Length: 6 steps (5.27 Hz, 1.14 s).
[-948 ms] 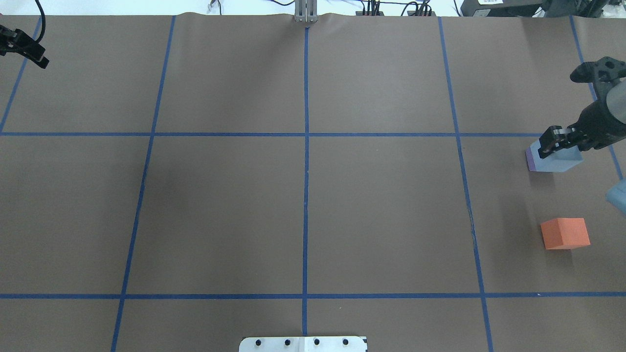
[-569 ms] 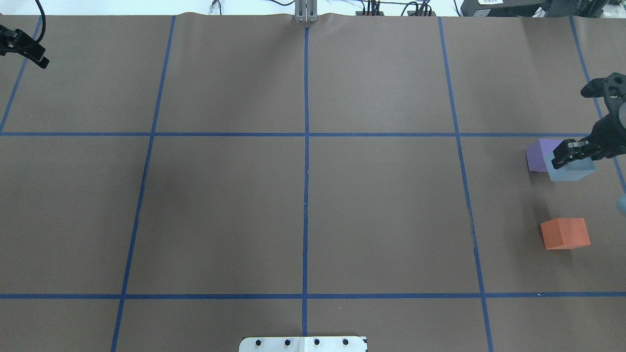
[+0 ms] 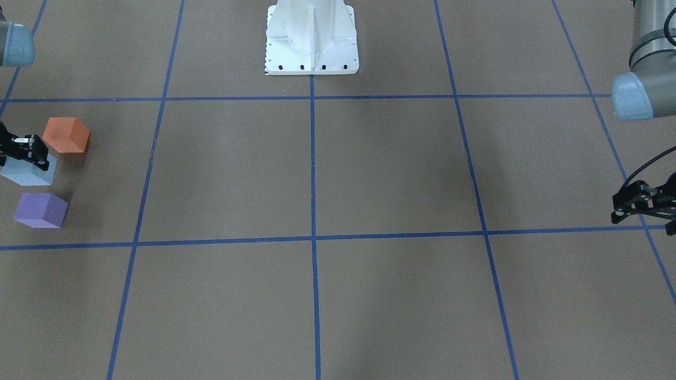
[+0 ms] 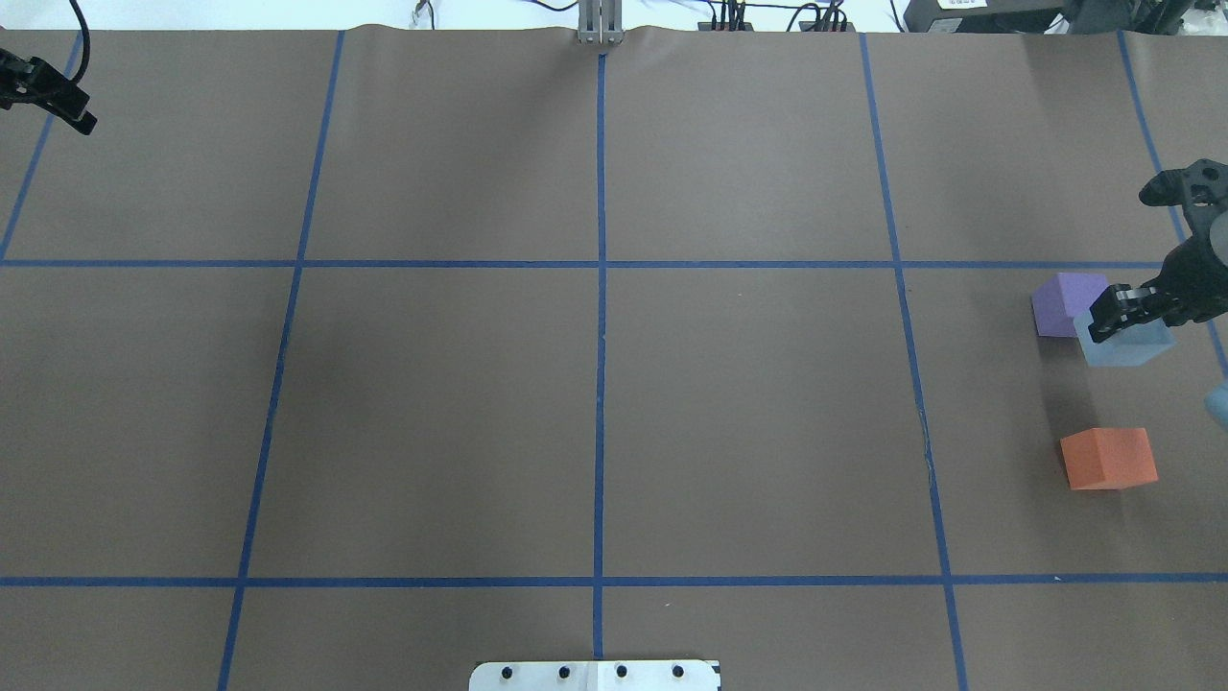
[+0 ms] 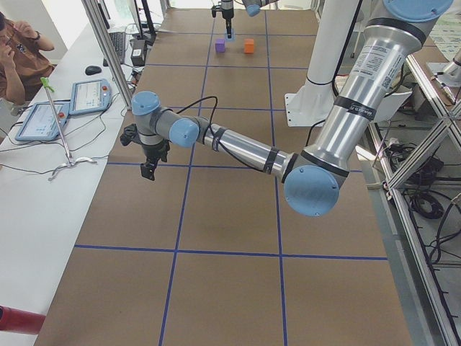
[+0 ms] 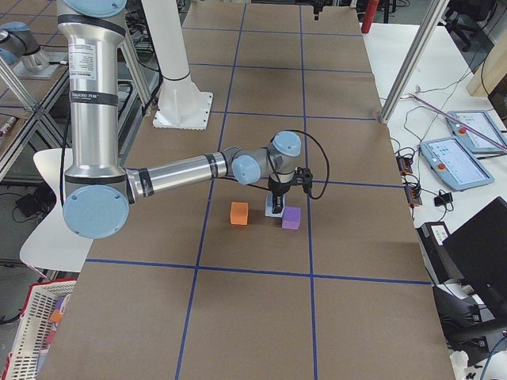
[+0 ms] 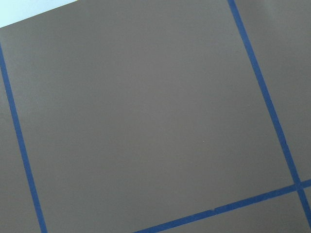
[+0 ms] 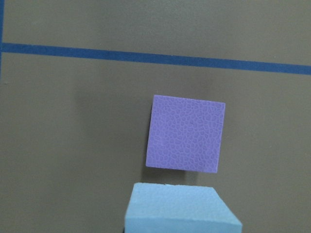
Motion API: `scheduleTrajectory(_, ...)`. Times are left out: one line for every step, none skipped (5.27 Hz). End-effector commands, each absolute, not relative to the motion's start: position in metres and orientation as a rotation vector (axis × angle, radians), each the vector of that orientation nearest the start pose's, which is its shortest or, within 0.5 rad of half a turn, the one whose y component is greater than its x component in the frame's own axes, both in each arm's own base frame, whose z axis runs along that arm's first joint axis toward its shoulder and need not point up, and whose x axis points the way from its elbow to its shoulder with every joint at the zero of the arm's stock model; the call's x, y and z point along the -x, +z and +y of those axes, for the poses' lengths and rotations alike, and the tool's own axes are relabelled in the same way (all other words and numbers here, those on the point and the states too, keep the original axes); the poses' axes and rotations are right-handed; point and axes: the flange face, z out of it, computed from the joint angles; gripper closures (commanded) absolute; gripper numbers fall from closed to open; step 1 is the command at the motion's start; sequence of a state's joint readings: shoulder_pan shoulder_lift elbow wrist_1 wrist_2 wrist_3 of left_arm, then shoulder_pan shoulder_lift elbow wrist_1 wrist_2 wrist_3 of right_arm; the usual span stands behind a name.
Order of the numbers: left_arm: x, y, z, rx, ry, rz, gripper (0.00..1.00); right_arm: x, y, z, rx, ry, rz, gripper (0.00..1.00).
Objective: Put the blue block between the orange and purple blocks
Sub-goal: 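Lower the light blue cube between the purple and orange cubes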
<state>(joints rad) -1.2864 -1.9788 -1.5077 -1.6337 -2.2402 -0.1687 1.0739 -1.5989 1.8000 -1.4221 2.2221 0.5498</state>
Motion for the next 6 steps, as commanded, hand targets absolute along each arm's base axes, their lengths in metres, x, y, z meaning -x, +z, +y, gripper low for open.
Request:
scheduleTrajectory(-0.117, 0.453, -0.654, -0.234, 0.246, 0.729, 0.0, 0.186, 0.556, -0.463, 0.054, -0.085, -0.72, 1.0)
scheduleTrajectory(-0.117, 0.452, -0.654, -0.235, 0.247, 0.729, 0.0, 0.2, 0.562, -0.458, 0.073, -0.108, -0.709, 1.0)
scheduleTrajectory(-0.117, 0.451, -0.654, -0.237, 0.247, 0.73, 0.0, 0.204, 0.569, -0.457, 0.084, -0.113, -0.702, 1.0)
scheduleTrajectory(-0.117, 0.451, -0.654, -0.237, 0.247, 0.73, 0.0, 0.206, 0.576, -0.457, 0.098, -0.11, -0.695, 1.0)
scheduleTrajectory(-0.117, 0.45, -0.654, -0.238, 0.248, 0.73, 0.0, 0.214, 0.577, -0.457, 0.103, -0.121, -0.694, 1.0)
scheduleTrajectory(-0.117, 0.45, -0.654, -0.238, 0.248, 0.73, 0.0, 0.22, 0.576, -0.455, 0.107, -0.134, -0.694, 1.0)
